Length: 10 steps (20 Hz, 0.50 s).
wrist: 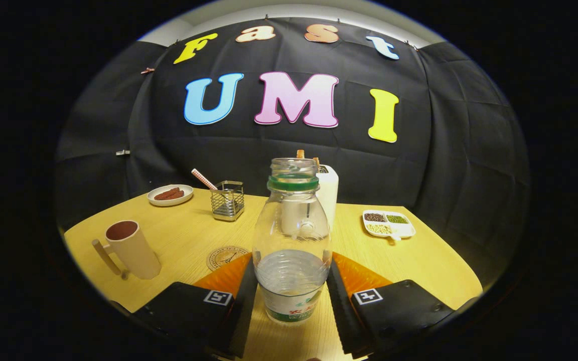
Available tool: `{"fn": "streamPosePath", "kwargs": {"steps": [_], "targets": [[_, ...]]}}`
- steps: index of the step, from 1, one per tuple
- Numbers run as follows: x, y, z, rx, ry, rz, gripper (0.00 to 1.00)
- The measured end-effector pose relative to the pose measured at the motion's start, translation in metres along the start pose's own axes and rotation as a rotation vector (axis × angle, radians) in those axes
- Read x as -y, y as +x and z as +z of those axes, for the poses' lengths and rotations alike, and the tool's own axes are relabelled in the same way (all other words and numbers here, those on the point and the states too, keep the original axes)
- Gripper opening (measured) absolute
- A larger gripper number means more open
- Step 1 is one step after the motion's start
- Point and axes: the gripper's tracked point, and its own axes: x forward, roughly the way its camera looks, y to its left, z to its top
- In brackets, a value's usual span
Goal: Take the bottle from table, then pour the juice into the cup, finally place the bottle on the coaster
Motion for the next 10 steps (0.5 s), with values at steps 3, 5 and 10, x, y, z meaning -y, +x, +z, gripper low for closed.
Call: {"fn": "streamPosePath", "kwargs": {"steps": [3, 5, 10], "targets": [[-0.006, -0.001, 0.005, -0.006, -0.055, 0.03, 0.69], [-0.01, -0.005, 0.019, 0.011, -0.099, 0.041, 0.69], [-0.02, -0.009, 0.064, 0.037, -0.237, 0.052, 0.69]]}}
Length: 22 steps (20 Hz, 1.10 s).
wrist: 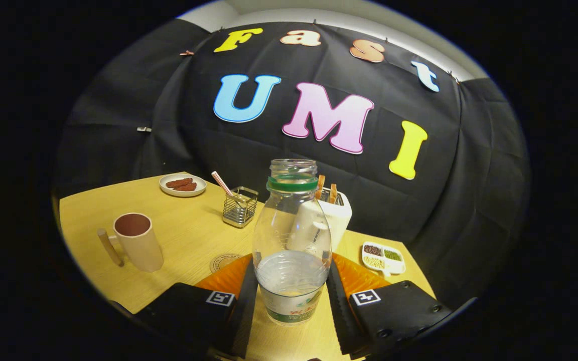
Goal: Take the bottle from table, then pour the juice into the cup, finally place the bottle on the coaster
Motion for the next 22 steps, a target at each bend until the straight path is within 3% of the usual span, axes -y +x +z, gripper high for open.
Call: {"fn": "streamPosePath", "kwargs": {"steps": [10, 22], "targets": [[-0.013, -0.007, 0.048, -0.034, -0.263, -0.021, 0.69], [-0.064, 0.009, 0.043, -0.053, -0.597, -0.012, 0.69]]}}
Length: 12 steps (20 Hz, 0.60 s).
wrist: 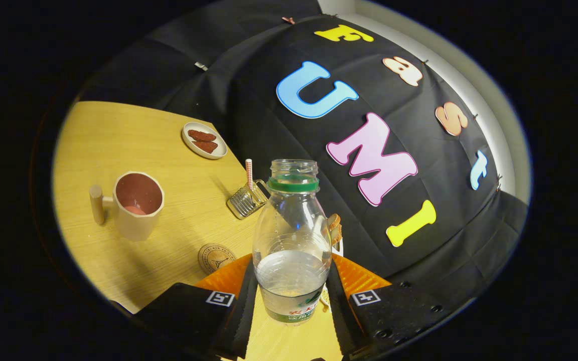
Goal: Take the bottle from table, then pour the juice into the cup, finally place the bottle on the coaster
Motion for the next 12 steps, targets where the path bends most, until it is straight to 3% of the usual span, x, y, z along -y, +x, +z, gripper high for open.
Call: {"fn": "streamPosePath", "kwargs": {"steps": [12], "targets": [[-0.058, 0.009, 0.012, 0.044, -0.293, 0.088, 0.69]]}}
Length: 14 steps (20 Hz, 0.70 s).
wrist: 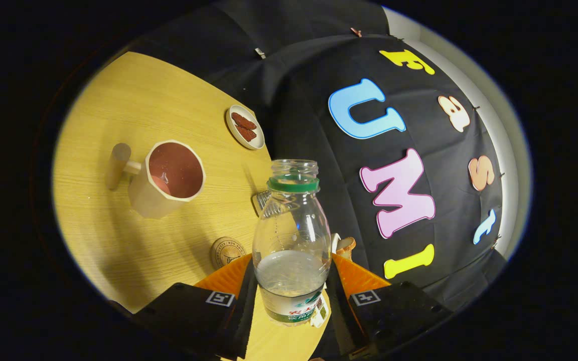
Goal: Take the bottle from table, then pour the juice into the cup, finally place the bottle on the coaster
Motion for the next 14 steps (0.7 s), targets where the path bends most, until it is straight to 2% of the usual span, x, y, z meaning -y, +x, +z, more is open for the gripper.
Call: {"fn": "streamPosePath", "kwargs": {"steps": [14], "targets": [[-0.032, 0.02, 0.008, 0.033, -0.232, 0.056, 0.69]]}}
